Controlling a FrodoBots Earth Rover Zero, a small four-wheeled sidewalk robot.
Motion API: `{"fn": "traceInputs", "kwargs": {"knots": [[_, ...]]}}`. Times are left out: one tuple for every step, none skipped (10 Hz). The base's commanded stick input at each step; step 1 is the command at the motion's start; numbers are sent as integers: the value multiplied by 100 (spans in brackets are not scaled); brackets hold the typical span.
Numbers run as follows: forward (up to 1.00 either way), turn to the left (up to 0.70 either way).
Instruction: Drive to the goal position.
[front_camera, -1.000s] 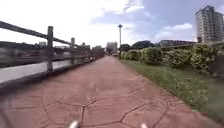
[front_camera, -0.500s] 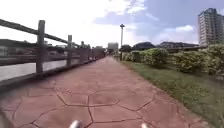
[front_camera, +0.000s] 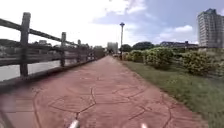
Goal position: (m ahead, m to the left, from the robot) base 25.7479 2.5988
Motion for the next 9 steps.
{"fn": "traceInputs", "kwargs": {"knots": [[100, 0], [100, 0], [100, 0], [100, 0], [100, 0], [100, 0], [100, 0], [100, 0], [100, 0]]}}
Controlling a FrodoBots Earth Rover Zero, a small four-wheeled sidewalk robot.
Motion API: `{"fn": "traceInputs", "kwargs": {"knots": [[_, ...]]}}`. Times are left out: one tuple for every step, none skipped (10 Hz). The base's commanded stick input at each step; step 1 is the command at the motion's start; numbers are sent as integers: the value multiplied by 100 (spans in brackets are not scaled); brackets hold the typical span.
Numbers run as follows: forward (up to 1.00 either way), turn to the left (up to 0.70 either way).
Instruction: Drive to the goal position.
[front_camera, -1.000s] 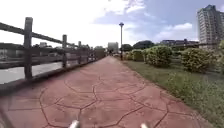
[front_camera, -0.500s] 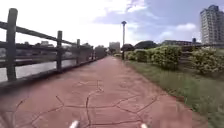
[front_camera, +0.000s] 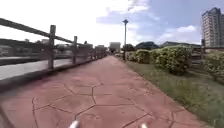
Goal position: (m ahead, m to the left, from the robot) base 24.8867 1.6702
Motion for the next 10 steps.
{"fn": "traceInputs", "kwargs": {"knots": [[100, 0], [100, 0], [100, 0], [100, 0], [100, 0], [100, 0], [100, 0], [100, 0], [100, 0], [100, 0]]}}
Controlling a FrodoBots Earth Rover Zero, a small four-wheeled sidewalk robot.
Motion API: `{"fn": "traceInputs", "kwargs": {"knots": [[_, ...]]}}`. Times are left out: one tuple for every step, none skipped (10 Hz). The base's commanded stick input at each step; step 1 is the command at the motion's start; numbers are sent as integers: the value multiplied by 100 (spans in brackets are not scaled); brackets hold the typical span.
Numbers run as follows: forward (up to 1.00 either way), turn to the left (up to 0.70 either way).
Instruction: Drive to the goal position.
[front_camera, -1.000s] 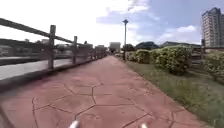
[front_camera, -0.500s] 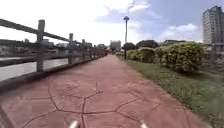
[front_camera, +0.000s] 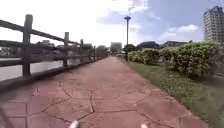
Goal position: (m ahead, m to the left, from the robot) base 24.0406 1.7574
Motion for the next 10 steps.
{"fn": "traceInputs", "kwargs": {"knots": [[100, 0], [100, 0], [100, 0], [100, 0], [100, 0], [100, 0], [100, 0], [100, 0], [100, 0], [100, 0]]}}
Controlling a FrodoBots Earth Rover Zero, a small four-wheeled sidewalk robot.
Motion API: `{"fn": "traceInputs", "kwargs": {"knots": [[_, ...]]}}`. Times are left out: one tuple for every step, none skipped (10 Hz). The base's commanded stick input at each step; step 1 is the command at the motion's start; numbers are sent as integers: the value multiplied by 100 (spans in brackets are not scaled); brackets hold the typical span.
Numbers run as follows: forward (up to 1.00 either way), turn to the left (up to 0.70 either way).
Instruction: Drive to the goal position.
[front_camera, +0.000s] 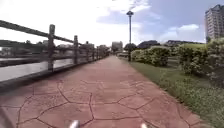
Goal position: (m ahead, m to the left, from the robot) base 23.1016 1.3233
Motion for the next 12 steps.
{"fn": "traceInputs", "kwargs": {"knots": [[100, 0], [100, 0], [100, 0], [100, 0], [100, 0], [100, 0], [100, 0], [100, 0], [100, 0], [100, 0], [100, 0], [100, 0]]}}
